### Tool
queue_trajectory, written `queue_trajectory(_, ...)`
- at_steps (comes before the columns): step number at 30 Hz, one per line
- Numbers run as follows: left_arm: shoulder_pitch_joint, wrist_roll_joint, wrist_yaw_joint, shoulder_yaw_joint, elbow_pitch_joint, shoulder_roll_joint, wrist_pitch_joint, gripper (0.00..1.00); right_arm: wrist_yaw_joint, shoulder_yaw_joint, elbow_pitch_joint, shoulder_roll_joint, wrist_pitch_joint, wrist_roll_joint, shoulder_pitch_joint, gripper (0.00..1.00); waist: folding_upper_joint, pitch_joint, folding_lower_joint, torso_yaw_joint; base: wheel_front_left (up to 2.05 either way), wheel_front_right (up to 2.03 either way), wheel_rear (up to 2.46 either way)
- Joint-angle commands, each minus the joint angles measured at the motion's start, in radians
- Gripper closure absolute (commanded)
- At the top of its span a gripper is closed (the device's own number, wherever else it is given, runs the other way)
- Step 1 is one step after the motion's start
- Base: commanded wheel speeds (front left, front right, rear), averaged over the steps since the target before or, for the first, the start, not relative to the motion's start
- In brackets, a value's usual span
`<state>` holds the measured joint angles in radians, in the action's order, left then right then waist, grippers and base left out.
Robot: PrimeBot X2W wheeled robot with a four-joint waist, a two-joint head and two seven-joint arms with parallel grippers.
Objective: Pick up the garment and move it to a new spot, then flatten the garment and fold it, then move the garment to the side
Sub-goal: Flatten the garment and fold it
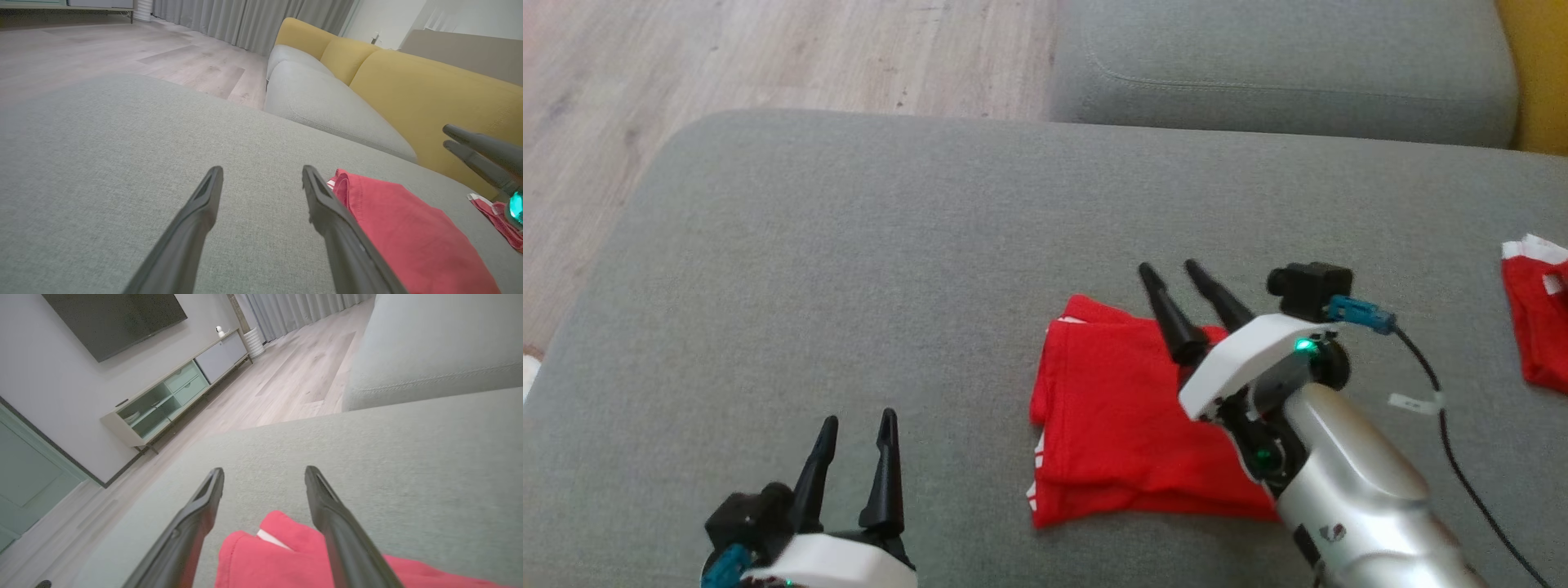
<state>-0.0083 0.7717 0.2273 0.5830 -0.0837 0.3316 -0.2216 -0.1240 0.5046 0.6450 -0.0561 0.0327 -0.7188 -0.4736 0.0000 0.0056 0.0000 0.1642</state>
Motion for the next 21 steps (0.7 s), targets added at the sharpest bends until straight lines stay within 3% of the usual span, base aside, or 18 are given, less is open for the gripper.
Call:
queue_trajectory(1, -0.055, -0.009, -0.003, -0.029, 0.026, 0.002, -0.013, 0.00, -0.007, -0.005, -0.026, 0.006, 0.021, 0.028, -0.036, 0.00, 0.0000, -0.002, 0.0000, -0.007, 0.00, 0.00, 0.00)
queue_trajectory(7, -0.074, -0.020, -0.003, -0.015, 0.023, -0.002, -0.007, 0.00, -0.007, -0.161, -0.055, 0.001, 0.075, 0.261, 0.027, 0.00, 0.0000, -0.016, 0.0000, -0.039, 0.00, 0.00, 0.00)
queue_trajectory(14, -0.078, -0.023, 0.003, -0.023, -0.007, -0.004, -0.013, 0.00, -0.007, -0.348, -0.241, 0.004, 0.088, 0.505, 0.238, 0.00, 0.0000, -0.039, 0.0000, -0.080, 0.00, 0.00, 0.00)
queue_trajectory(21, -0.029, -0.023, 0.004, -0.049, -0.032, 0.002, -0.029, 0.00, -0.007, -0.416, -0.398, 0.006, 0.082, 0.516, 0.429, 0.00, 0.0000, -0.062, 0.0000, -0.095, 0.00, 0.00, 0.00)
